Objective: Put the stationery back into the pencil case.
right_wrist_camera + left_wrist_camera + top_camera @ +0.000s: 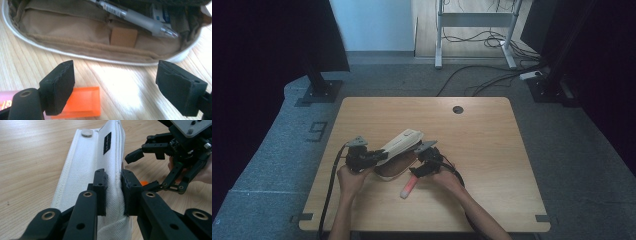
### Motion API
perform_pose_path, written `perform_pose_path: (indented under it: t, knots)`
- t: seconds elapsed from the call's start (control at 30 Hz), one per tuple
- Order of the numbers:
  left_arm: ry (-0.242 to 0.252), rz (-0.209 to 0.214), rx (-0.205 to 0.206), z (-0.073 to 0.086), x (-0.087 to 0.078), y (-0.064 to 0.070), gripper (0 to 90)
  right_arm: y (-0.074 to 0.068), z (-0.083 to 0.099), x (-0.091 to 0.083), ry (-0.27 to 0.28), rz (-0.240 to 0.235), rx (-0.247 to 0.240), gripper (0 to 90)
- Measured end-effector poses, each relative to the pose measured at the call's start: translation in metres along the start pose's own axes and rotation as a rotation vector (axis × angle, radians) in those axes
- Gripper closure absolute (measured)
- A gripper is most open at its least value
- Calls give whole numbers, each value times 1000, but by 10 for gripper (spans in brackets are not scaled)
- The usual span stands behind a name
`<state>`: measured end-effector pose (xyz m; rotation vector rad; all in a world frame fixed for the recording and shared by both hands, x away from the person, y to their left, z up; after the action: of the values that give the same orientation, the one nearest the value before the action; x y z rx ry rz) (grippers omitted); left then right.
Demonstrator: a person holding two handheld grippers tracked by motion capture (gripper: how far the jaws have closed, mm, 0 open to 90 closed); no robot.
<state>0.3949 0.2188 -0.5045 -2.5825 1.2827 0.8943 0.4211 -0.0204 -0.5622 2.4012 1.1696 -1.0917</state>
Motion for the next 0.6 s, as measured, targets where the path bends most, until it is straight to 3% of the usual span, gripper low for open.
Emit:
perform_pose_path:
  t: [0.37, 0.6]
  knots:
    - [-2, 0, 1, 0, 0, 0, 753, 8, 18, -17, 2, -12, 17, 154]
    - [-3, 2, 0, 0, 1, 0, 754, 5, 31, -24, 2, -23, 17, 155]
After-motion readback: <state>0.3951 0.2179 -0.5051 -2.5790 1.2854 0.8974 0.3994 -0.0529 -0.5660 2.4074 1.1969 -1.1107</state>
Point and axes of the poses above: each handheld gripper's, and its own axes: x roughly forward along the jaws, z roughly out of its underside, y roughly to its right, the point moved 3 cm from there along x, roughly forward along the jaws, and after that the axes turned 8 degrees about x, right-handed, at the moved point
